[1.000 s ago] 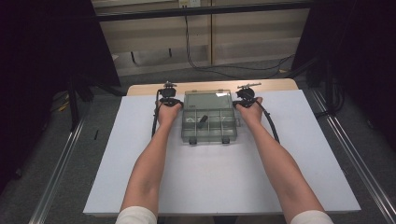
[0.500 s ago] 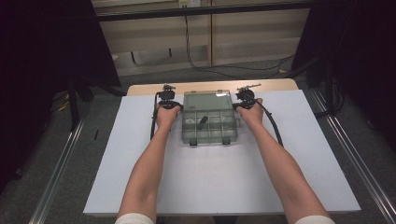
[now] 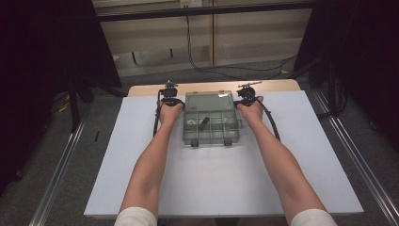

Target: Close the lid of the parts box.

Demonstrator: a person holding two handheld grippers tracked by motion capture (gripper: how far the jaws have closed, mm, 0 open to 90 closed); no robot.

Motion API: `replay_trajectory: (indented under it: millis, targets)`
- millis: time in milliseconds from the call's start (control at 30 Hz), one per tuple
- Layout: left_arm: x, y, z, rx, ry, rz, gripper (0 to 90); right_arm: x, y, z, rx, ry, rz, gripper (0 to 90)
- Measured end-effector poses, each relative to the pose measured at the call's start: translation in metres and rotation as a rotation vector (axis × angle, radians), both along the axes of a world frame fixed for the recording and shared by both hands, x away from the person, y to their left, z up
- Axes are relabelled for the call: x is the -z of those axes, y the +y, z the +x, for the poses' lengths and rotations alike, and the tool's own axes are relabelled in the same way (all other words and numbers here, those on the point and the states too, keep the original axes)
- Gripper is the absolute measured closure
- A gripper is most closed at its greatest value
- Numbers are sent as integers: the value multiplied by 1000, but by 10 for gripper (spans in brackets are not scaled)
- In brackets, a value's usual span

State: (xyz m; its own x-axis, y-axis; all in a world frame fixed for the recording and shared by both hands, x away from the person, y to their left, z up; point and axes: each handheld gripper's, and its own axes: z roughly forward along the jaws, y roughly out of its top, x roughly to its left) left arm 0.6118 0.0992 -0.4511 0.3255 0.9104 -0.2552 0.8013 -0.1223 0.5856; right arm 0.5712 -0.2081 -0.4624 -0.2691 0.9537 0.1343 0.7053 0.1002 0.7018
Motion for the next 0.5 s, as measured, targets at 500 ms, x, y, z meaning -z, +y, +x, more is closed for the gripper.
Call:
replay_trajectory:
  millis: [500]
  targets:
    - [-7,13,-2,-29,34,-154,900,0,-11,-1,23,14,179,900]
